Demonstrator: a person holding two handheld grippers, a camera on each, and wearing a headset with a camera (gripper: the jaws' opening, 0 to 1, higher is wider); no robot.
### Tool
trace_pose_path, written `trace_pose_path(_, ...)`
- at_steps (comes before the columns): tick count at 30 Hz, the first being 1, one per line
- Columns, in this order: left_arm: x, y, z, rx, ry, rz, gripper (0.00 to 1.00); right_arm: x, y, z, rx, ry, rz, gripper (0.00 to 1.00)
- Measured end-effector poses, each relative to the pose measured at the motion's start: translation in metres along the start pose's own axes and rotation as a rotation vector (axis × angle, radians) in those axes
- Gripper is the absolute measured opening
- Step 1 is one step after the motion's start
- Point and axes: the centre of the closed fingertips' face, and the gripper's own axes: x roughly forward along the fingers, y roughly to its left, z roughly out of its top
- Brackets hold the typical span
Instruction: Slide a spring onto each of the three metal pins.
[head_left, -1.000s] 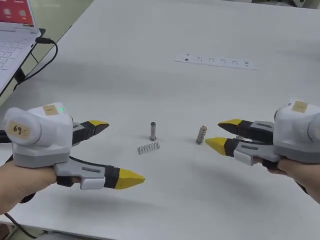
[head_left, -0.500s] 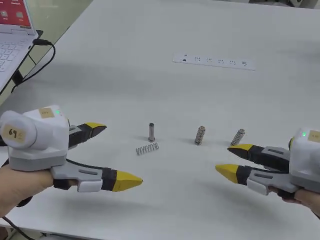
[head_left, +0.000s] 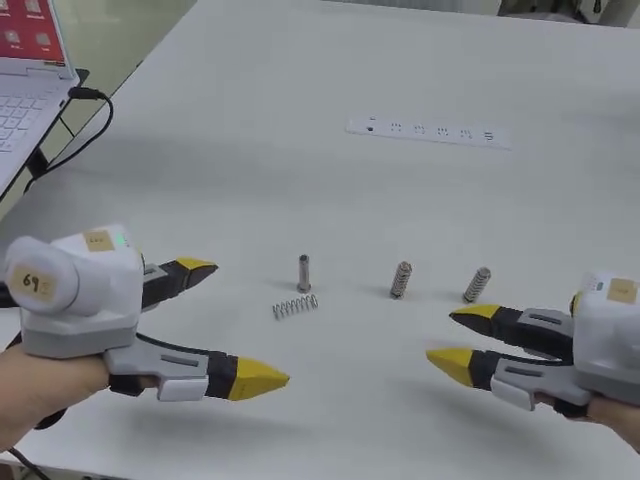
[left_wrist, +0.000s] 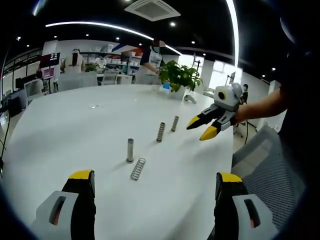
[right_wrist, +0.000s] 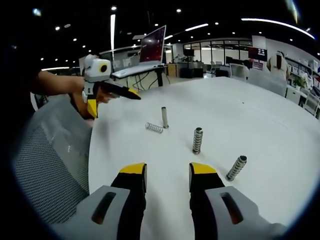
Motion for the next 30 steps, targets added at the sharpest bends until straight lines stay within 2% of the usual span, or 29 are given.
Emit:
trace_pose_path(7, -0.002, 0.000, 0.000, -0.003, 0.000, 0.001, 0.98, 0.022, 0.012, 0.019, -0.068, 0.001, 0.055, 0.32)
trace_pose_path(11, -0.002, 0.002, 0.000, 0.004, -0.005, 0.011, 0.98, 0.040, 0.023, 0.026, -0.181, 0.039, 0.107, 0.28)
trace_pose_path(15, -0.003, 0.001, -0.001, -0.004, -0.001, 0.006, 0.98, 0.059, 0.036, 0.032, -0.230, 0.058, 0.159, 0.29)
trace_pose_path(18, -0.004, 0.000, -0.002, -0.005, 0.002, 0.006, 0.98, 0.070, 0.039, 0.033, -0.287, 0.090, 0.171, 0.26)
trace_pose_path(25, -0.008, 0.003, -0.005, -0.011, 0.000, 0.019, 0.98, 0.098, 0.045, 0.041, -0.345, 0.101, 0.213, 0.25)
trace_pose_path(30, -0.010, 0.003, -0.005, -0.010, 0.004, 0.019, 0.98, 0.113, 0.040, 0.040, -0.348, 0.123, 0.219, 0.24)
